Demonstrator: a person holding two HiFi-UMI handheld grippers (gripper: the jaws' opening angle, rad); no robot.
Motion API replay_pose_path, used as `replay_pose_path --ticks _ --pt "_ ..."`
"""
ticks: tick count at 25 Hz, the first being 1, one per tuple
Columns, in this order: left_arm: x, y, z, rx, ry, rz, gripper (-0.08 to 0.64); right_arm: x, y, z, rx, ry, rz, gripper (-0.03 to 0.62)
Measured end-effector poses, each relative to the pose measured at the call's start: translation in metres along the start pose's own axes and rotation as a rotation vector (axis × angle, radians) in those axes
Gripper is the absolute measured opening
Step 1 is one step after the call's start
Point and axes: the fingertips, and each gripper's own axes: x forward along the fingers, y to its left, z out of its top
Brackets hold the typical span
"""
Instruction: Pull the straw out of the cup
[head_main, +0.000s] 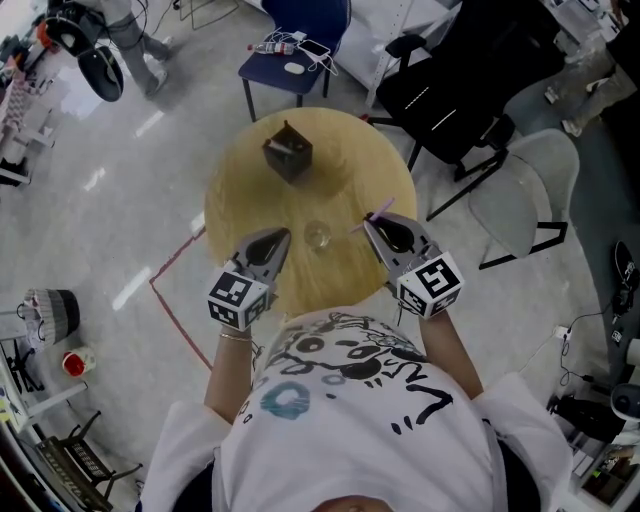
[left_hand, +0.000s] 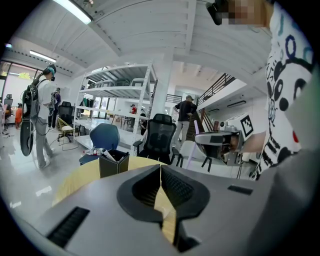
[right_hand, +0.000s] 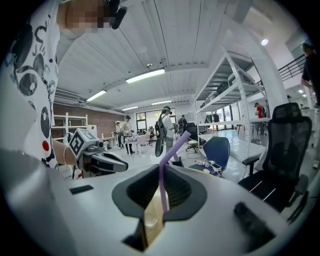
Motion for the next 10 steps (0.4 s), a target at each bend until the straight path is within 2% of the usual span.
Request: replay_pose_path --ticks 10 --pt "-0.0027 -0.0094 0.0008 0.006 -0.002 -0.006 0.017 -0.0089 0.0039 -0.0008 0.010 -0.007 -0.005 0.044"
